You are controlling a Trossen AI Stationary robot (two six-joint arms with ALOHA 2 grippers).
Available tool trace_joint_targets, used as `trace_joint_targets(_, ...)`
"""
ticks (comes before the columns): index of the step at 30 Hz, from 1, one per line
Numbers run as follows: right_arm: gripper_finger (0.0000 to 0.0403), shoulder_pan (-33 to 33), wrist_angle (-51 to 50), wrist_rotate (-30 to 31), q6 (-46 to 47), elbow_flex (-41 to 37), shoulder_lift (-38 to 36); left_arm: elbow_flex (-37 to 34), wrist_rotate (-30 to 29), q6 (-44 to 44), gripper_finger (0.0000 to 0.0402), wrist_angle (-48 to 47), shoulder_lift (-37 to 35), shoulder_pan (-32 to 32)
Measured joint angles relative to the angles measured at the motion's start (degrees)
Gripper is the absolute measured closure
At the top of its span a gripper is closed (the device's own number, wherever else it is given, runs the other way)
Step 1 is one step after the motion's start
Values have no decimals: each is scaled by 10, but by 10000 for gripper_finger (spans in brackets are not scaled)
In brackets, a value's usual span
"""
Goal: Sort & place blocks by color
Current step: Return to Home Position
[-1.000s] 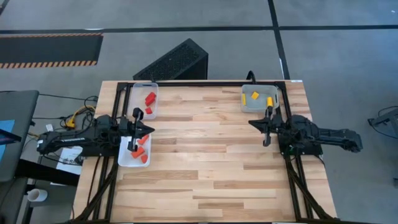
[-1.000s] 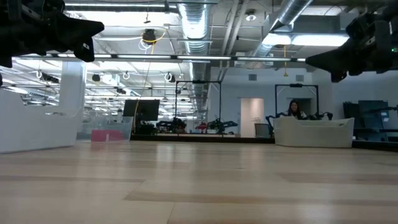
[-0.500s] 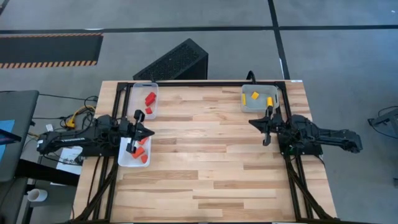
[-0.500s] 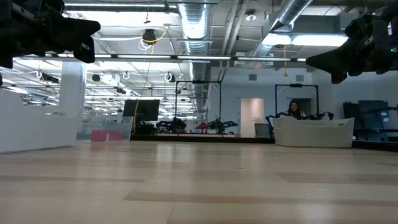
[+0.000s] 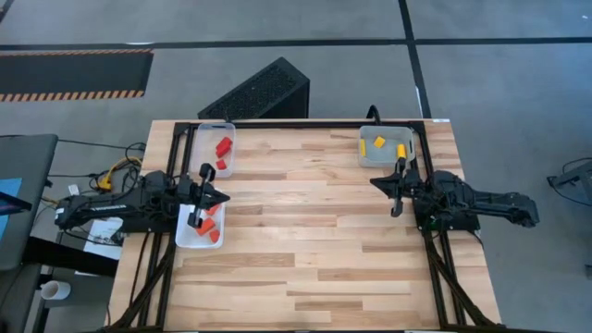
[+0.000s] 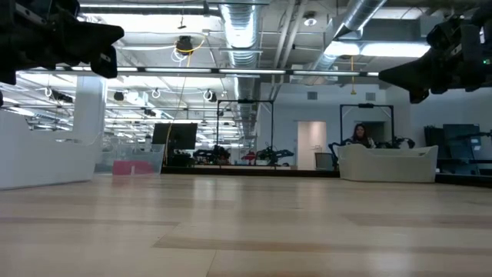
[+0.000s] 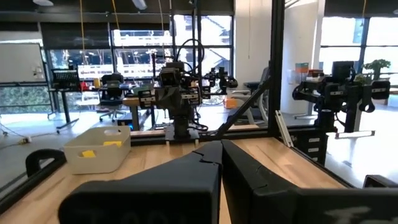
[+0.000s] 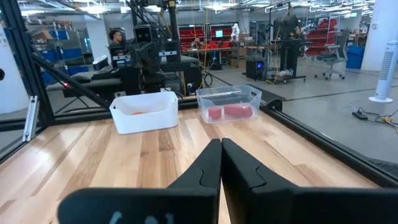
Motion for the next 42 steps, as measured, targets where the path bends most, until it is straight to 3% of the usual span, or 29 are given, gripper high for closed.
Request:
trace_joint_targets(18, 371, 0, -1, 0, 0, 0, 0, 11, -51, -3, 401, -163, -3, 0)
trace_joint_targets(27, 376, 0, -1, 0, 0, 0, 0, 2, -214, -93, 401, -156, -38, 1)
trace_joint_targets(42, 376, 0, -1, 0, 0, -1, 0, 4, -204, -89, 401, -162, -38, 1)
